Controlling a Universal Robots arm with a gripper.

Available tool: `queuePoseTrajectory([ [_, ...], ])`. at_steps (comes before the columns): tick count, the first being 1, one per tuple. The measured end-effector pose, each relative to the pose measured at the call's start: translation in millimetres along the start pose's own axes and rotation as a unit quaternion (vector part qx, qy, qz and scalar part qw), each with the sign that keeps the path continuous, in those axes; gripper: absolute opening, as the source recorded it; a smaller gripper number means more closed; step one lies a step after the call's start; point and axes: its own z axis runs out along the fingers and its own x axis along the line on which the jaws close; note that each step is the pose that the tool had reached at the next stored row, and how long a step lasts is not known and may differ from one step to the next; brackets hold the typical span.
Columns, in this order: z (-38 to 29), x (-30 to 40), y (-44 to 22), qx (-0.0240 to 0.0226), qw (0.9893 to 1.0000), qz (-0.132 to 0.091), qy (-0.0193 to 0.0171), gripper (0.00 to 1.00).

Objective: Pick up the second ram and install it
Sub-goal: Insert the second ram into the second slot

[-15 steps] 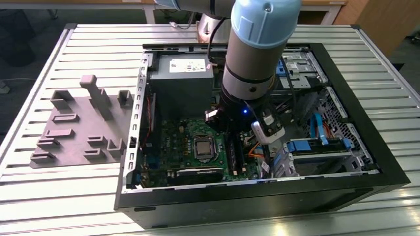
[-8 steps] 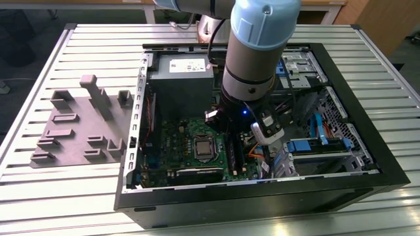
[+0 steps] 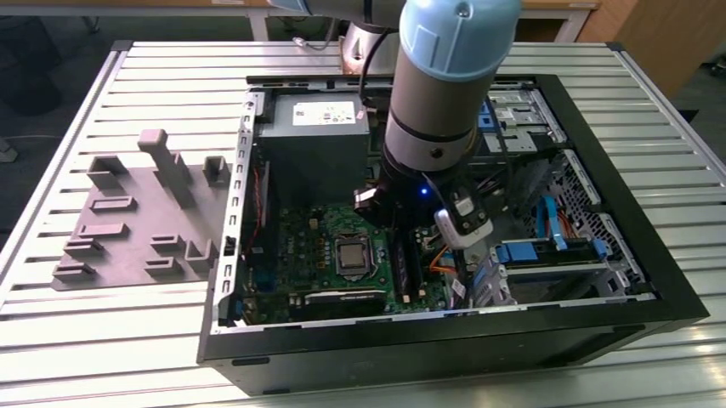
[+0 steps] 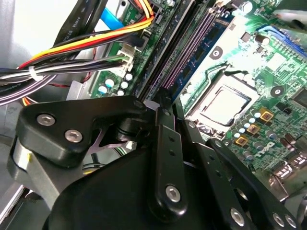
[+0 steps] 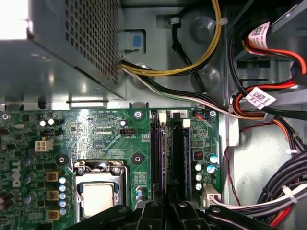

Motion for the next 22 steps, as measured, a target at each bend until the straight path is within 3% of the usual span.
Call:
queuePoseTrajectory([
  [7,-1.9,0.0,0.1,0.0,1.0,-0.001,0.0019,0.15],
  [11,-1.6,-0.6,0.0,0.0004,0.9999,-0.012,0.0038,0.15],
  [22,1.9,-0.6,-0.7,0.0001,0.9999,-0.016,0.0045,0.15],
])
